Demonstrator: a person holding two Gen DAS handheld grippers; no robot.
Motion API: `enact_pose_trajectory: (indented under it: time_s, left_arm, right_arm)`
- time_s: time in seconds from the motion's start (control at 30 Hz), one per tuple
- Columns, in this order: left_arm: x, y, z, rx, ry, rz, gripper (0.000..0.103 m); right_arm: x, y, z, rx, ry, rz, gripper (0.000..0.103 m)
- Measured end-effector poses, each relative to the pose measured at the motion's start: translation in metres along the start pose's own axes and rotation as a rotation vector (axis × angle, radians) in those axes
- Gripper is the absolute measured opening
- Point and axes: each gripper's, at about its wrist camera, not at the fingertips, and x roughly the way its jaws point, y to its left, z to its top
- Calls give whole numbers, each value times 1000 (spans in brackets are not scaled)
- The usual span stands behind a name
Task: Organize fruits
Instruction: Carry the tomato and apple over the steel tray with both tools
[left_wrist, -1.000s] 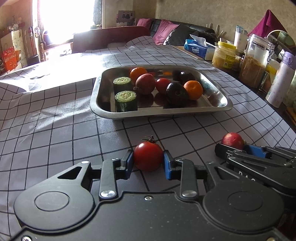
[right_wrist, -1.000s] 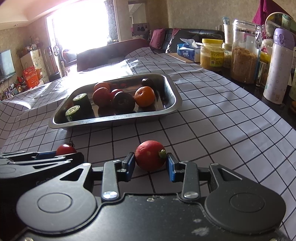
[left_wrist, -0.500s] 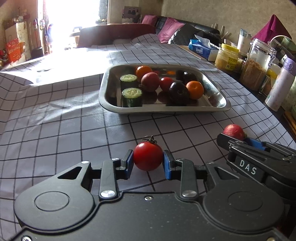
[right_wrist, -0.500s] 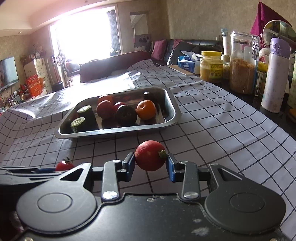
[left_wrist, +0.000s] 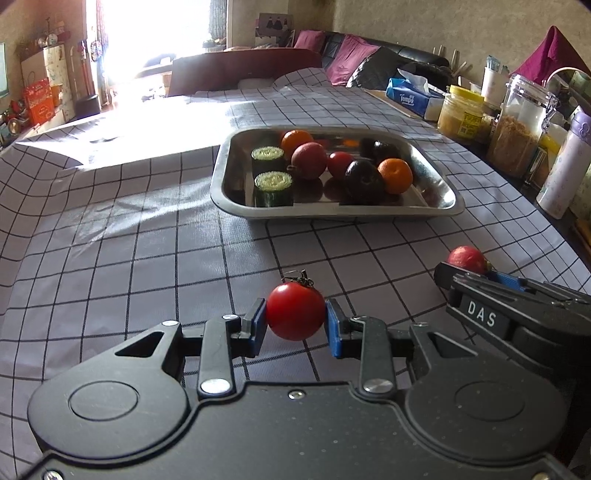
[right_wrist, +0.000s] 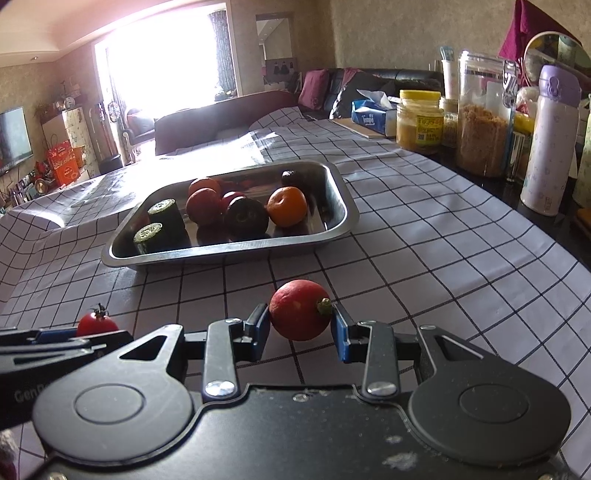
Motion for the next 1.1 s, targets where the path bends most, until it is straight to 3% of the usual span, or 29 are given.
enact_pose_trajectory:
  time_s: [0.23, 0.4, 0.57, 0.7, 0.83, 0.93, 1.1]
  left_arm:
    - [4, 0, 5, -32, 71, 18, 41]
    - [-3, 5, 18, -36, 123, -35, 41]
    - [-6, 9, 50, -36, 121, -66, 41]
    - [1, 11, 76, -43, 87, -31, 41]
    - [12, 16, 97, -92, 81, -55, 41]
    - [17, 15, 108, -106, 49, -31, 41]
    - [26, 6, 115, -75, 43, -23, 41]
  right_arm:
    - [4, -1, 1, 13, 21, -13, 37]
    - [8, -2, 5, 46, 75, 15, 37]
    - [7, -1, 24, 66, 189, 102, 37]
    - [13, -1, 55, 115, 242, 145, 37]
    - [15, 3, 86, 109, 201, 112, 37]
    - [18, 5, 104, 108, 165, 97, 37]
    - [28, 8, 121, 108, 121, 27, 37]
